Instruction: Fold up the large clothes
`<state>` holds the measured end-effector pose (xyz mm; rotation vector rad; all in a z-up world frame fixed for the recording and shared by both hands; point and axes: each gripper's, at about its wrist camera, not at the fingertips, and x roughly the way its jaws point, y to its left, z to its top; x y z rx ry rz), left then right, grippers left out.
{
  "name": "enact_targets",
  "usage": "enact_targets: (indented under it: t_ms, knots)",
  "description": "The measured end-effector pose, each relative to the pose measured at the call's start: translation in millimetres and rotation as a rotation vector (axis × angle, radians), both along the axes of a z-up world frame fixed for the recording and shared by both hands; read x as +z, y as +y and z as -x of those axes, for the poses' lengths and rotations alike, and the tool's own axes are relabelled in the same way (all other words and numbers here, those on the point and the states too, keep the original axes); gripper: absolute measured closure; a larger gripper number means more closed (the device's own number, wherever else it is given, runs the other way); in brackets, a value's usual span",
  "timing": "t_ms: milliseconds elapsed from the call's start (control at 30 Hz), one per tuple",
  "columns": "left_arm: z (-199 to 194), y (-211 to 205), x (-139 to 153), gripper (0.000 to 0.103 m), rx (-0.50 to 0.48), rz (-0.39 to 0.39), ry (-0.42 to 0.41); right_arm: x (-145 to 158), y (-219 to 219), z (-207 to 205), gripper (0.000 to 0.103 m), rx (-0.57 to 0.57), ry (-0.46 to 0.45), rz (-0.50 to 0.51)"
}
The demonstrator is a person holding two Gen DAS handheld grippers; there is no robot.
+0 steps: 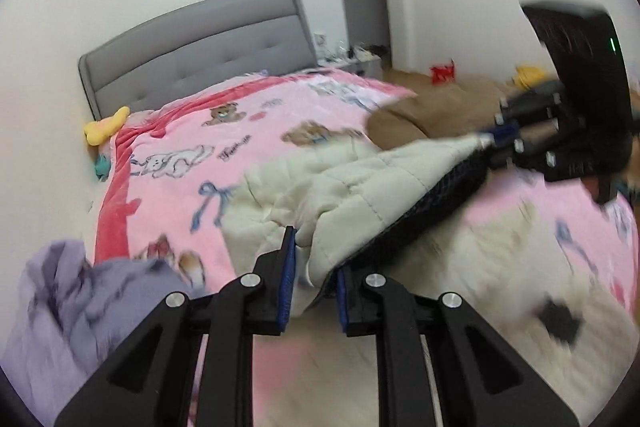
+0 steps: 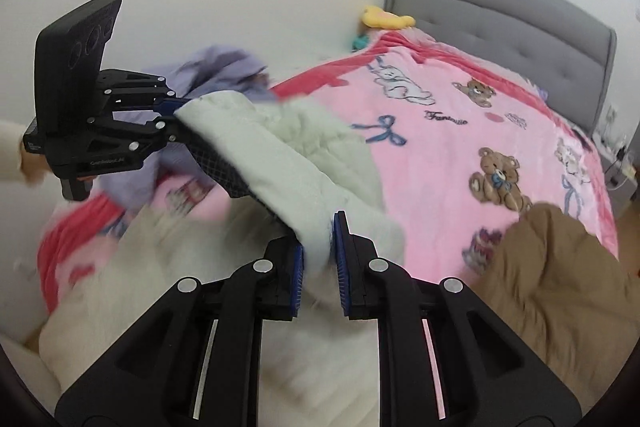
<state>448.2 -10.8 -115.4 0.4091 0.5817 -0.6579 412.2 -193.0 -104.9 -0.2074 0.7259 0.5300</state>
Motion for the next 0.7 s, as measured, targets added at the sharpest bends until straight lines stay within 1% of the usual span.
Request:
enact_targets:
  t_ms: [67,100,133,200,233,300,367,433,467,500,533,567,600,633,667,700]
  knots:
    - [48,1,-19,0.086,-0.006,-0.017,0.004,-15,12,41,0.089,0.004,0.01,0.06]
    - [74,0,-33,0.086,-0.01,-0.028,0.008,-27,18,63,0.089,0.006,0.024,0.09]
    - [89,0,-43,0.086,-0.011,-0.036,0.014,-36,21,76,0.089,0.001,0.036,0.102]
    - [120,-4,-70,0.086,-0.017,-0.06,0.044,-64,27,110,0.088,-0.024,0.08,0.136]
    - [131,-5,-79,0.086,-0.023,-0.066,0.047,-78,28,122,0.088,-0.043,0.101,0.146]
    - [149,-7,-98,0.086,-0.032,-0.075,0.057,-97,30,136,0.088,-0.068,0.13,0.165]
    - [164,-13,-120,0.085,-0.045,-0.116,0.059,-119,31,144,0.087,-0.102,0.164,0.178]
    - [173,-17,-140,0.085,-0.057,-0.161,0.042,-131,31,146,0.085,-0.116,0.178,0.179]
    - [173,-19,-146,0.084,-0.056,-0.172,0.026,-132,32,147,0.083,-0.115,0.167,0.181]
    - [175,-19,-150,0.084,-0.053,-0.174,0.011,-130,32,148,0.078,-0.095,0.161,0.168]
    - [175,-19,-153,0.083,-0.048,-0.173,-0.012,-128,33,149,0.061,-0.081,0.165,0.158]
    - [176,-19,-154,0.077,-0.05,-0.169,-0.031,-121,34,152,0.041,-0.048,0.178,0.134]
    - [176,-19,-152,0.071,-0.058,-0.164,-0.043,-113,34,155,0.036,-0.015,0.179,0.112]
    - [175,-20,-151,0.057,-0.062,-0.162,-0.05,-103,33,160,0.035,0.012,0.167,0.101]
    - [176,-20,-148,0.046,-0.06,-0.16,-0.062,-96,35,163,0.035,0.035,0.166,0.095]
    - [178,-20,-145,0.041,-0.053,-0.15,-0.075,-87,35,166,0.035,0.056,0.156,0.099]
